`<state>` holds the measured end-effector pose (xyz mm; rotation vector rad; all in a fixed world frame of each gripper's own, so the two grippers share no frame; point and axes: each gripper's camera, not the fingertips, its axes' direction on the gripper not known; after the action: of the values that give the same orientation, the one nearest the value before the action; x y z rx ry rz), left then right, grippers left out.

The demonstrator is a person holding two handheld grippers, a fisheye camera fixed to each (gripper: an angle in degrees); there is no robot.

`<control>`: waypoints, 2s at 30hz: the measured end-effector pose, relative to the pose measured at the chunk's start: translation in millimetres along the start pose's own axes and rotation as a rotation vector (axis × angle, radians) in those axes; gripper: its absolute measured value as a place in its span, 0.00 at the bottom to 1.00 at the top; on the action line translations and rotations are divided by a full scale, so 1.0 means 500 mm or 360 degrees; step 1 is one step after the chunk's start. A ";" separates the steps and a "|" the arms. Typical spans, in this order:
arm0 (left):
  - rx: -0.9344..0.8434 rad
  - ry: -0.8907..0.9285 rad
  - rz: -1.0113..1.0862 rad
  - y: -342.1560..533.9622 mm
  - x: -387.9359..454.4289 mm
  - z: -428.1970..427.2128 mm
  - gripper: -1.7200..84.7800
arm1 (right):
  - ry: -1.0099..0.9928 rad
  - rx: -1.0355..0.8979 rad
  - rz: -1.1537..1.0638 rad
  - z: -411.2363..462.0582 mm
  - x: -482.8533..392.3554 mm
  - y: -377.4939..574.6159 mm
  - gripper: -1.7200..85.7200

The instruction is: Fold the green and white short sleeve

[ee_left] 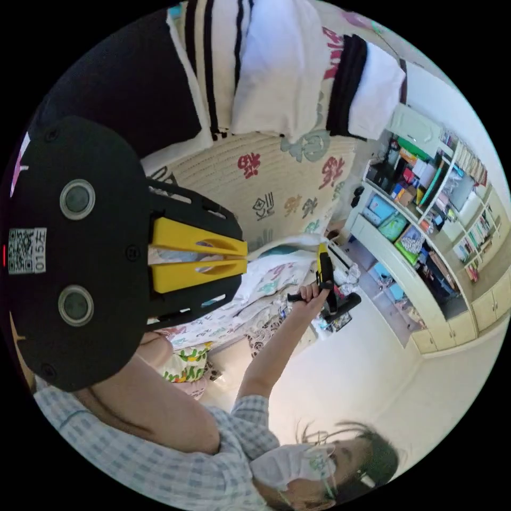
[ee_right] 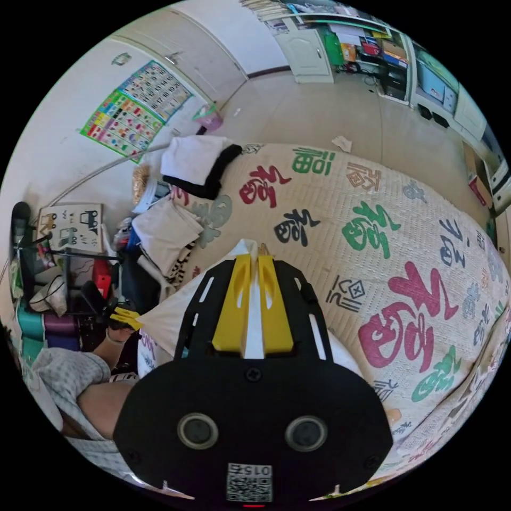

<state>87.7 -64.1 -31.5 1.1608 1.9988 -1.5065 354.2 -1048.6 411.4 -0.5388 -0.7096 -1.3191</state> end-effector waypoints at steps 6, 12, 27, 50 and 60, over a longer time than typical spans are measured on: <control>-0.0210 0.0396 0.0506 0.047 0.159 0.074 0.01 | -0.0248 0.0238 0.0001 -0.171 0.074 0.179 0.05; -0.0451 0.0819 0.0761 0.099 0.276 0.312 0.01 | -0.0189 0.0355 0.0270 -0.292 0.226 0.405 0.05; -0.1135 0.0531 0.1219 0.313 0.384 0.833 0.02 | -0.0406 0.0746 0.0931 -0.339 0.553 0.803 0.08; -0.0917 0.0224 0.0665 -0.058 0.071 0.885 0.09 | 0.0058 0.0496 0.1030 -0.399 0.545 0.915 0.09; -0.0573 0.0229 0.0216 -0.247 -0.145 0.833 0.15 | -0.0461 0.0786 0.0973 -0.434 0.601 1.095 0.16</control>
<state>-39.1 -485.1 -52.1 1.2461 2.1231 -0.9699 955.8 -1307.1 505.0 -0.4906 -0.9759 -0.4728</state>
